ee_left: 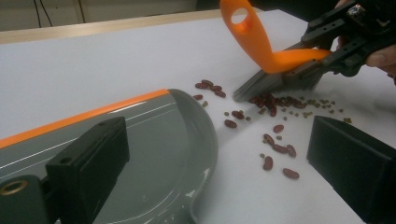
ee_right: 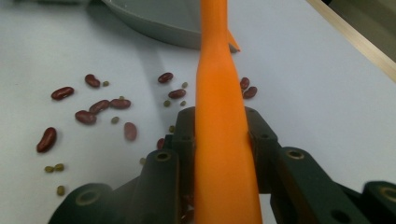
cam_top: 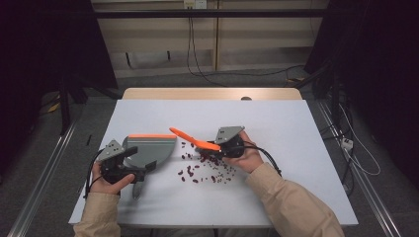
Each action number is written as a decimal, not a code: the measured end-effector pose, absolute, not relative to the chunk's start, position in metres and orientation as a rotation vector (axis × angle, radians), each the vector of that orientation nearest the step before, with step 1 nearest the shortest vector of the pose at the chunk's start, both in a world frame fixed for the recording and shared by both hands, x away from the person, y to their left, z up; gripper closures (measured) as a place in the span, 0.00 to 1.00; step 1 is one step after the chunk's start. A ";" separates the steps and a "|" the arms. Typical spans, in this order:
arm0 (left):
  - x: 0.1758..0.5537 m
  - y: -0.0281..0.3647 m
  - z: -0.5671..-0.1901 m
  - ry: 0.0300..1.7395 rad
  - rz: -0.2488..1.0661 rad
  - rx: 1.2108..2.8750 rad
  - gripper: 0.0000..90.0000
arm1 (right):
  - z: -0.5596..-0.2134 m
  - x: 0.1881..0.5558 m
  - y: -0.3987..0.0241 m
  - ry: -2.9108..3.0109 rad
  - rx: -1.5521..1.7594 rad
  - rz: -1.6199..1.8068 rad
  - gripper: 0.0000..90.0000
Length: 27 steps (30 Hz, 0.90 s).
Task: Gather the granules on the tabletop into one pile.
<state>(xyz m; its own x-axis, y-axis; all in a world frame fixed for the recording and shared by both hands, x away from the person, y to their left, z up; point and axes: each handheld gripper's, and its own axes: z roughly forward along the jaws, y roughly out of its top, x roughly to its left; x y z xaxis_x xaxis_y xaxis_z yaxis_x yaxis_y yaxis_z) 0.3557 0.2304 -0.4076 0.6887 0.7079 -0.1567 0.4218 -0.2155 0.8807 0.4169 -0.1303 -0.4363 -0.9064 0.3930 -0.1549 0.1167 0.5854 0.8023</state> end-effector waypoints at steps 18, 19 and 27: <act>0.356 0.227 -0.408 0.878 0.335 1.854 0.06 | -0.418 0.434 -0.129 2.387 0.527 1.314 0.79; 0.356 0.227 -0.408 0.878 0.334 1.852 0.06 | -0.418 0.438 -0.127 2.381 0.532 1.311 0.79; 0.356 0.231 -0.407 0.891 0.332 1.836 0.06 | -0.426 0.483 -0.108 2.379 0.536 1.287 0.79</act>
